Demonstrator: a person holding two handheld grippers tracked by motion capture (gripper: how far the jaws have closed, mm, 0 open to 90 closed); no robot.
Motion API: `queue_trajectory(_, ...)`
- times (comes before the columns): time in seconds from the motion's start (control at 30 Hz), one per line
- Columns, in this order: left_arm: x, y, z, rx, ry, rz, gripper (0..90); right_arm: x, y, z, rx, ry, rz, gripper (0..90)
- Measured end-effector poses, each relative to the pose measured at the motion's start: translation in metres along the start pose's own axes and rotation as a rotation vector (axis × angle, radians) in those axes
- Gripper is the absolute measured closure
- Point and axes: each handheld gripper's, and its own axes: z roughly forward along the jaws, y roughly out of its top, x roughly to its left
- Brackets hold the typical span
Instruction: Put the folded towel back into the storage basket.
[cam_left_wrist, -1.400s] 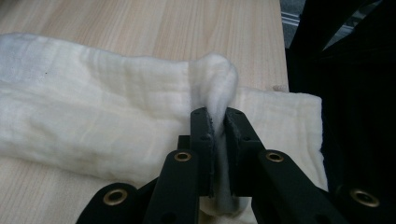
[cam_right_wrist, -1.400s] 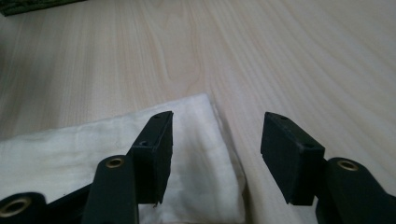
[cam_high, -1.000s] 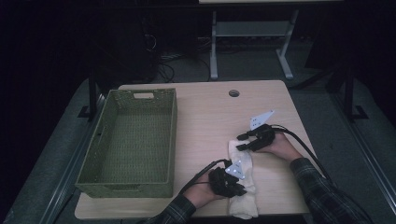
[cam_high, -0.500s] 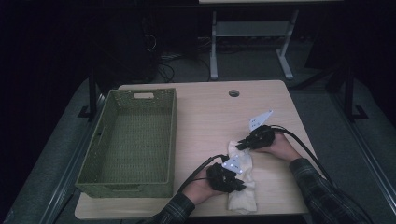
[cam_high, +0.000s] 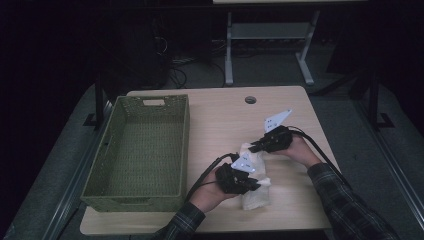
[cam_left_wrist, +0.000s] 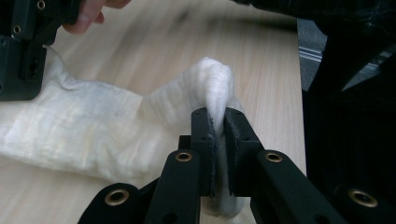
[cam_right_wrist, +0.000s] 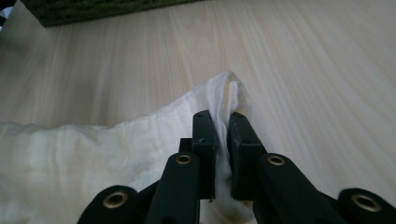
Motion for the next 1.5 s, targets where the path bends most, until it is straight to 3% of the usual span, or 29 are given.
queue_trajectory(0.37, 0.003, 0.022, -0.033, -0.012, 0.067, 0.021, 83.2, -0.001, 0.035, -0.011, -0.027, 0.021, -0.04, 82.9)
queue_trajectory(0.73, 0.018, 0.031, -0.07, -0.044, 0.057, 0.029, 83.2, -0.002, 0.071, -0.018, -0.042, 0.043, -0.077, 82.9)
queue_trajectory(1.07, 0.035, 0.03, -0.12, -0.07, 0.062, 0.033, 83.2, -0.004, 0.111, -0.014, -0.059, 0.051, -0.095, 82.9)
queue_trajectory(1.5, 0.044, 0.012, -0.187, -0.103, 0.139, 0.025, 83.2, -0.007, 0.167, 0.009, -0.082, 0.052, -0.128, 83.0)
